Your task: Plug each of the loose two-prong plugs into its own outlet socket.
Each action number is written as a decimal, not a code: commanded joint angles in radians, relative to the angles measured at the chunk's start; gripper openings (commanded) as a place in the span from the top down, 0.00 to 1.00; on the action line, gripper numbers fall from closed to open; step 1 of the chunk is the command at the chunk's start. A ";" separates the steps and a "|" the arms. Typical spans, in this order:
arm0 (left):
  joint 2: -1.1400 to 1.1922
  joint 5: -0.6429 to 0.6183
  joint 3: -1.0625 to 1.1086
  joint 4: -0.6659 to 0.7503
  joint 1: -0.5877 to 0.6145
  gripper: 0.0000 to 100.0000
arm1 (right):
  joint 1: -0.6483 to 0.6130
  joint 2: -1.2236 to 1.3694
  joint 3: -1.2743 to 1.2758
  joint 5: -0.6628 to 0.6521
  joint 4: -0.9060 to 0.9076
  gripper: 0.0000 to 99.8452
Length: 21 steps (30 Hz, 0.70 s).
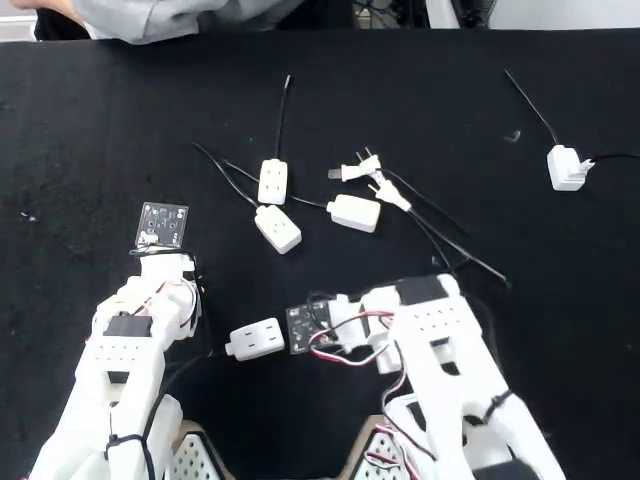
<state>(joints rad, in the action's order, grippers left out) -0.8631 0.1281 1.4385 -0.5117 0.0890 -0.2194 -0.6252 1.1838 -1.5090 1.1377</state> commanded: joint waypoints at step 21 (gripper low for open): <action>-0.014 -0.002 -0.007 0.011 -0.008 0.88 | 0.012 0.203 -0.018 0.017 -0.186 0.99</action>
<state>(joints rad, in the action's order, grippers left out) -0.8631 0.1281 1.4385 -0.5117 0.0890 -0.2179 -0.4396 1.1561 -1.5044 0.9521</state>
